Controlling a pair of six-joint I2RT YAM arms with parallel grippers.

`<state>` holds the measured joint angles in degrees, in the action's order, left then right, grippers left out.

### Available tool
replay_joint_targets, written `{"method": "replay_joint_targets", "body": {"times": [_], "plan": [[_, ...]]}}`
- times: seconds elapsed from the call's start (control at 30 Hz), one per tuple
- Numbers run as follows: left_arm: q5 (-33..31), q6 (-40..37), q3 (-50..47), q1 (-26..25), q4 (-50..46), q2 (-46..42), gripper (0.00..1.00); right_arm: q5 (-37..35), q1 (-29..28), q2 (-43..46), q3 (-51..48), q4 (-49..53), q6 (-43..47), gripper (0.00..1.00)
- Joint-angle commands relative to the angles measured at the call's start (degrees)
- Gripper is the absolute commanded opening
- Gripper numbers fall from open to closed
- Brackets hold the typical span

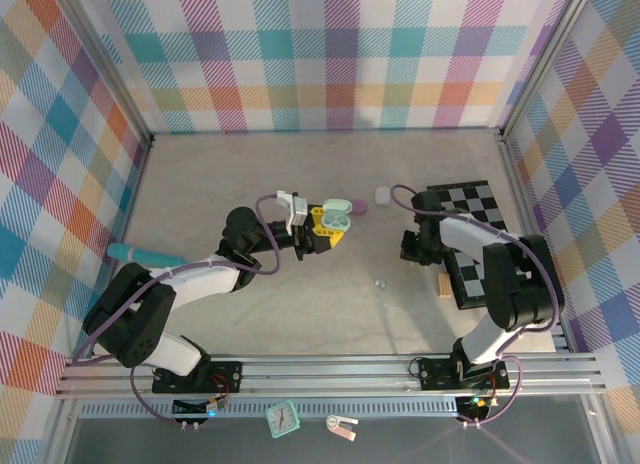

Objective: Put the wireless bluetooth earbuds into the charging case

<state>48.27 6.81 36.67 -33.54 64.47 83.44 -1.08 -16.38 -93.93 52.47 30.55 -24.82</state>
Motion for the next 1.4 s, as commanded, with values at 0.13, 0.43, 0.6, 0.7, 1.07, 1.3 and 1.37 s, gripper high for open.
{"method": "replay_joint_targets", "body": {"times": [0.13,0.43,0.6,0.7,1.07,1.3,1.37], "plan": [[-0.6,-0.9,-1.8,1.1,0.4,-3.9,0.37,-1.5,-7.3,-5.8,7.2,4.9,6.0,0.28],[-3.4,0.5,-4.6,3.2,-1.2,-7.9,0.37,-6.9,-9.5,-7.7,11.1,8.0,6.9,0.38],[-6.0,0.8,-7.2,7.1,-3.3,-12.9,0.37,-11.2,-11.3,-8.5,12.4,9.7,6.7,0.42],[-7.9,-1.7,-7.7,8.9,-9.2,-16.8,0.37,-13.9,-12.9,-9.1,13.8,11.0,6.4,0.42],[-15.8,-9.2,-8.1,12.9,-28.9,-29.2,0.37,-27.5,-19.8,-12.7,17.3,16.4,4.3,0.41],[-17.5,-8.6,-8.5,13.2,-28.9,-30.2,0.37,-29.8,-21.2,-15.0,17.8,17.6,4.2,0.38],[-17.3,-8.2,-8.5,13.3,-28.3,-30.1,0.37,-30.1,-21.2,-15.4,17.9,17.8,4.4,0.38]]}}
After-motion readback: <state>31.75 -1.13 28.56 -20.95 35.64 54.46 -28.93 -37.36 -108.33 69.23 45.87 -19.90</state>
